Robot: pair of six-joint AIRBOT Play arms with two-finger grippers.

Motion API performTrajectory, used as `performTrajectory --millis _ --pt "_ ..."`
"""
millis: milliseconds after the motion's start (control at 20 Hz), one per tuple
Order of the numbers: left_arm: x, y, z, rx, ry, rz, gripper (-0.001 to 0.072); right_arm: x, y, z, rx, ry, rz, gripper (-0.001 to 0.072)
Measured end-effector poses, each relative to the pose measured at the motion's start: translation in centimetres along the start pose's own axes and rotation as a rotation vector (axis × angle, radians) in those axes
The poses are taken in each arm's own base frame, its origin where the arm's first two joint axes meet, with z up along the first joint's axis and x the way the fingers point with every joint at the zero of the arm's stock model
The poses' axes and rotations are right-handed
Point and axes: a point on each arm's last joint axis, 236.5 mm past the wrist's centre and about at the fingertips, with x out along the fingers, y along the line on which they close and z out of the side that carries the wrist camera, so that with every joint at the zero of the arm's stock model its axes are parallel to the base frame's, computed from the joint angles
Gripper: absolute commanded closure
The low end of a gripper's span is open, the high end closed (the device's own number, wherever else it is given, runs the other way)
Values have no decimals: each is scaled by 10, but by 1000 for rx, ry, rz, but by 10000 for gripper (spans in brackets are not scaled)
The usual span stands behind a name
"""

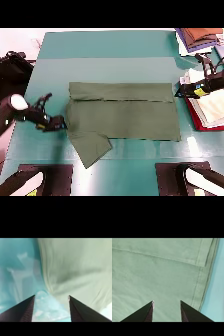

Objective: Fold the shirts.

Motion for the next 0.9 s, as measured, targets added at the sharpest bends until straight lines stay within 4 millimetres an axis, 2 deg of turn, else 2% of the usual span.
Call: performTrajectory --millis 100,250,400,550,600,650,700,750,850,900 --pt "13 -2 -26 -34 19 -38 210 -5 1 -3 -2 -28 -4 327" --pt "31 -6 -42 -81 12 -97 211 -12 3 -4 -7 -62 -7 327" --pt "38 -22 -36 -102 -45 -192 211 -19 5 -4 -13 -88 -9 327" --pt "40 -31 -28 -116 -94 -240 212 -26 7 -4 -18 -111 -11 326" --pt "40 -33 -26 -120 -102 -251 244 -29 8 -4 -17 -119 -12 327" --pt "39 -34 -25 -122 -110 -259 449 -31 9 -4 -17 -126 -13 327" --pt "39 -34 -23 -122 -118 -264 532 -33 9 -4 -18 -131 -13 327" --pt "39 -35 -22 -116 -126 -269 533 -33 10 -5 -17 -132 -13 327" --pt "39 -37 -22 -106 -127 -276 685 -31 10 -11 -12 -113 -11 327" --pt "39 -38 -21 -97 -131 -278 685 -29 8 -15 -7 -101 -11 327"
